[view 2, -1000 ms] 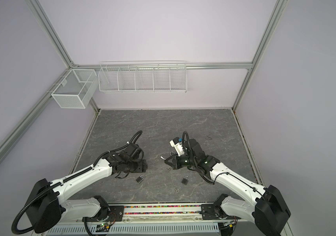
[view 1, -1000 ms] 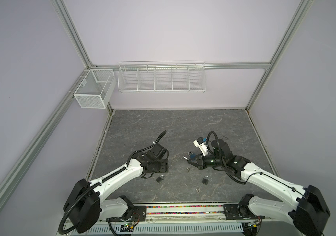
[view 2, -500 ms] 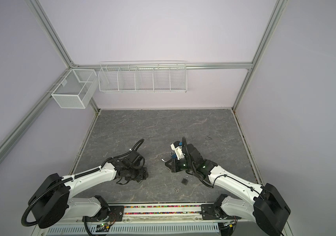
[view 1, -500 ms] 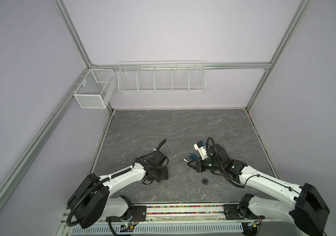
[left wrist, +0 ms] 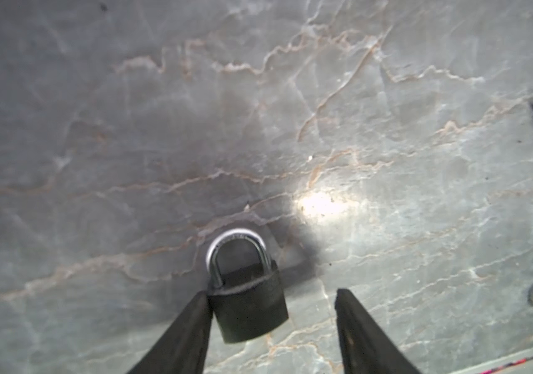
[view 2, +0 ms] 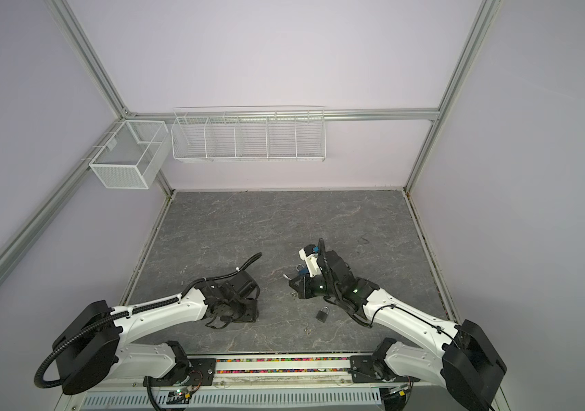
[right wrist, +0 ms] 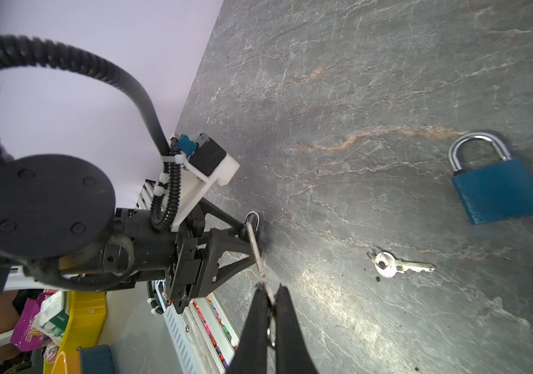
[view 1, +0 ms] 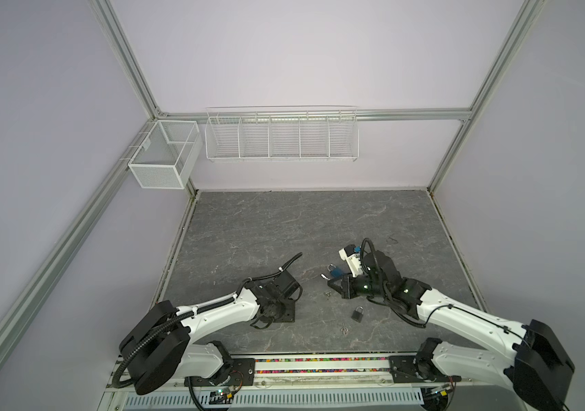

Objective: Unlock with the key
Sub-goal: 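Close the left gripper on the black padlock while the right gripper lowers the key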

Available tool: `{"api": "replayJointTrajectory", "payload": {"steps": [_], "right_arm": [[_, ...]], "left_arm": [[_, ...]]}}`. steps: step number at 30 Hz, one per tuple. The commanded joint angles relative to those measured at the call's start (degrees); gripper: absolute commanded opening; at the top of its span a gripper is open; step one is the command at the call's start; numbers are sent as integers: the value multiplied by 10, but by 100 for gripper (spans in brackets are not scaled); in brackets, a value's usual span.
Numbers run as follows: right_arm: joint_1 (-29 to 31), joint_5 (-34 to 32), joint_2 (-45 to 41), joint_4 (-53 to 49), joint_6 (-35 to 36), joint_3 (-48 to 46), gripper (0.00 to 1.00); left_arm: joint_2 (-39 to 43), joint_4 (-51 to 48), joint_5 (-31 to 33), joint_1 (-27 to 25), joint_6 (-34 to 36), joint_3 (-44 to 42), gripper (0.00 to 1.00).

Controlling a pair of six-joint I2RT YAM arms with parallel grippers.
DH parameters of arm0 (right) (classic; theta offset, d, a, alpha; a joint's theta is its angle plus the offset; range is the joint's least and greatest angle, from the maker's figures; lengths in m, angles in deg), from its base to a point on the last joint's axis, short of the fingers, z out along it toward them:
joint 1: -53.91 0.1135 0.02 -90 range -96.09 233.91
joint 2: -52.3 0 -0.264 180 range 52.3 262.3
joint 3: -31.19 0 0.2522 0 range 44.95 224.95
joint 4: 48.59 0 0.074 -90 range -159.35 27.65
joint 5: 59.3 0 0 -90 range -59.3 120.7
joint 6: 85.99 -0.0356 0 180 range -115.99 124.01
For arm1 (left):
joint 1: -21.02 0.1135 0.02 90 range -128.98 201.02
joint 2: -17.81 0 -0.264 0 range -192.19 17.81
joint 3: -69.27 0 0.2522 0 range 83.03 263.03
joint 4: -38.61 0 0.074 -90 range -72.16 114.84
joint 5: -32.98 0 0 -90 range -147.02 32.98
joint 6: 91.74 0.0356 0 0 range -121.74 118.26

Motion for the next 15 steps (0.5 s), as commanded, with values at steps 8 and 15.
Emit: {"api": "replayJointTrajectory", "payload": {"steps": [8, 15], "right_arm": [[4, -6, -3, 5, -8, -8, 6], [4, -7, -6, 5, -5, -14, 6]], "left_arm": [[-57, -48, 81, -34, -82, 47, 51], [-75, -36, 93, -42, -100, 54, 46]]}}
